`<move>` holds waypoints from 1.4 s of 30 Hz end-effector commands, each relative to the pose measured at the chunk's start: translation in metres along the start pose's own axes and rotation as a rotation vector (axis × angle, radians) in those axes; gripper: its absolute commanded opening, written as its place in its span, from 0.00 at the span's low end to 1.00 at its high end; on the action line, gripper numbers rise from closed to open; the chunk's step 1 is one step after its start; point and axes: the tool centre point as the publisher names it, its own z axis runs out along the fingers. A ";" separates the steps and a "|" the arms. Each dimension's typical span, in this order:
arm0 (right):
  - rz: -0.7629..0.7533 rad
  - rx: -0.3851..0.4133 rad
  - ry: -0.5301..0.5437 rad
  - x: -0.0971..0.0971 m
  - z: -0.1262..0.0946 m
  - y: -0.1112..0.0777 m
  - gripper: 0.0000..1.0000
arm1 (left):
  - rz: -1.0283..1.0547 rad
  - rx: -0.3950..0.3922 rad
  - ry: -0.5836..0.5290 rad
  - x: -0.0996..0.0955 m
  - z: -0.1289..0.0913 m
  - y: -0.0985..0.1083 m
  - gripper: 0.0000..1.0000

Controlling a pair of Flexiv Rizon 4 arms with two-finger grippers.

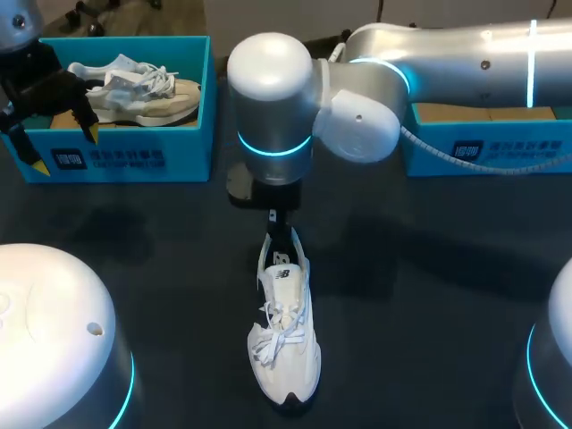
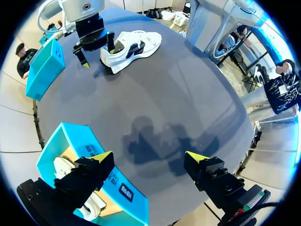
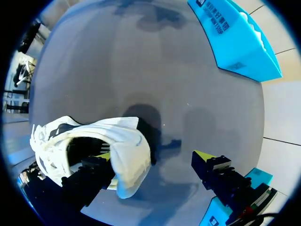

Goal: Take the shoe out of the shoebox, open the shoe tongue, remove and reinsert the insole, then place the shoe into the shoebox

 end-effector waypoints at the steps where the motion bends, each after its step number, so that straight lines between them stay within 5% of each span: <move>1: -0.004 -0.007 0.012 -0.002 0.008 0.003 1.00 | 0.001 -0.001 0.002 0.000 -0.001 0.000 1.00; 3: -0.002 -0.009 0.015 -0.002 0.010 0.003 0.98 | 0.001 -0.001 0.002 0.000 -0.001 0.000 1.00; 8: -0.001 -0.015 0.026 -0.001 0.014 0.003 0.73 | 0.001 -0.001 0.002 0.000 -0.001 0.000 1.00; 12: 0.001 -0.017 0.045 0.001 0.019 0.001 0.41 | 0.001 -0.001 0.002 0.000 -0.001 0.000 1.00; 15: 0.004 -0.019 0.052 0.003 0.020 -0.002 0.00 | 0.001 -0.001 0.002 0.000 -0.001 0.000 1.00; 33: 0.005 0.056 -0.084 -0.004 -0.027 -0.007 0.00 | 0.001 -0.001 0.002 0.000 -0.001 0.000 1.00; 42: 0.005 0.118 -0.177 -0.057 -0.069 -0.038 0.00 | 0.001 -0.001 0.002 0.000 -0.001 0.000 1.00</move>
